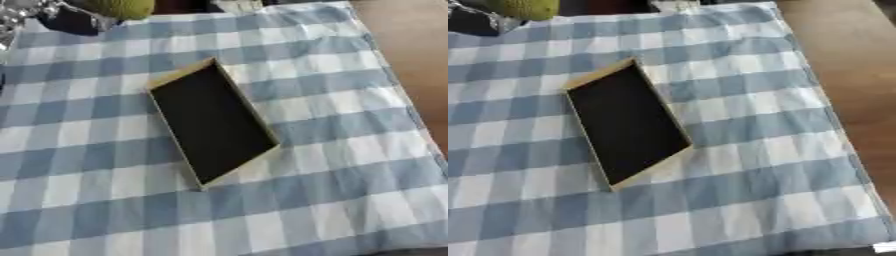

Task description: Pick up objects on the table and place them in the box.

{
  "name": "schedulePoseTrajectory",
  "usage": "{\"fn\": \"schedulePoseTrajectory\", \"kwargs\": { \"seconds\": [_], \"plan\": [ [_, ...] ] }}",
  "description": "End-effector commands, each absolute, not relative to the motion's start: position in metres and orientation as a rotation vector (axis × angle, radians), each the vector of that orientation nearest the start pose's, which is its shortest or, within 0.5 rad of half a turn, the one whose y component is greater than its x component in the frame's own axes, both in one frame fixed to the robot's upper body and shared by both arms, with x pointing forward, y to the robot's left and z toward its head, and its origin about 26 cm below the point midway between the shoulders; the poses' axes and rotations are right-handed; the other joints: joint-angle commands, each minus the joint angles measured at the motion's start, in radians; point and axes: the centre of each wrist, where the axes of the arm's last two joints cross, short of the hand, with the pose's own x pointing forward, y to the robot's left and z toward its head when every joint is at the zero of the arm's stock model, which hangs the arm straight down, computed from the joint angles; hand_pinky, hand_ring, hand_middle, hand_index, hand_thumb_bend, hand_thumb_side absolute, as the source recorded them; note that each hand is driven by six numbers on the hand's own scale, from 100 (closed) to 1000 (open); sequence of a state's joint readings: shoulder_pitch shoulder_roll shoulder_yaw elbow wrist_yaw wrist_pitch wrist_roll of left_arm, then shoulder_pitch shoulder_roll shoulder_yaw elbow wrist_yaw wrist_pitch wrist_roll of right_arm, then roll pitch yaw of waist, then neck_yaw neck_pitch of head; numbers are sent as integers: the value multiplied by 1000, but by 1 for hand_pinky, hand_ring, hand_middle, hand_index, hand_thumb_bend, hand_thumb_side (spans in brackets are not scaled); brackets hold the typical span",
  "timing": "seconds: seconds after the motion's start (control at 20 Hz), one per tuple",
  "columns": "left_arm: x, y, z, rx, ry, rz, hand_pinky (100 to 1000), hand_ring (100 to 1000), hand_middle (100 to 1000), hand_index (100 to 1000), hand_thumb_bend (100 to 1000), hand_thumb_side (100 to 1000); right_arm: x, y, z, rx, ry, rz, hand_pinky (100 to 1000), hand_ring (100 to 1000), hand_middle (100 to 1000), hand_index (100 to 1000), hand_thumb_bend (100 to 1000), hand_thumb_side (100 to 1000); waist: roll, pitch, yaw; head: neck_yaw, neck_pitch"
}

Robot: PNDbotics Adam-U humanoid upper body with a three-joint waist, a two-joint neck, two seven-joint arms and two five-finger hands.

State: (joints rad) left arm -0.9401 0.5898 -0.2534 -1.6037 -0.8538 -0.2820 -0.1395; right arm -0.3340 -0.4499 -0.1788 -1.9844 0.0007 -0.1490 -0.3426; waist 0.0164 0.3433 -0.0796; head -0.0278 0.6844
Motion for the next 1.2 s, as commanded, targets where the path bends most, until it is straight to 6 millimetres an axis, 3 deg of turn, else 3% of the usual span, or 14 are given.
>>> {"fn": "schedulePoseTrajectory", "kwargs": {
  "seconds": [0.05,0.55,1.2],
  "plan": [
    [362,204,340,-1228,2362,1693,470,492,510,643,373,100,295,-319,246,-560,-2565,-28,800,655,618,680,100,624,-2,-25,3,-4,0],
    [351,173,312,-944,2408,1839,463,483,520,644,340,100,295,-319,246,-559,-2561,-36,800,656,618,679,100,625,-5,-25,21,4,7],
    [382,160,254,-833,2422,2135,477,490,541,657,331,100,295,-318,244,-551,-2555,-48,801,657,617,679,100,628,-8,-21,20,10,7]
  ]
}}
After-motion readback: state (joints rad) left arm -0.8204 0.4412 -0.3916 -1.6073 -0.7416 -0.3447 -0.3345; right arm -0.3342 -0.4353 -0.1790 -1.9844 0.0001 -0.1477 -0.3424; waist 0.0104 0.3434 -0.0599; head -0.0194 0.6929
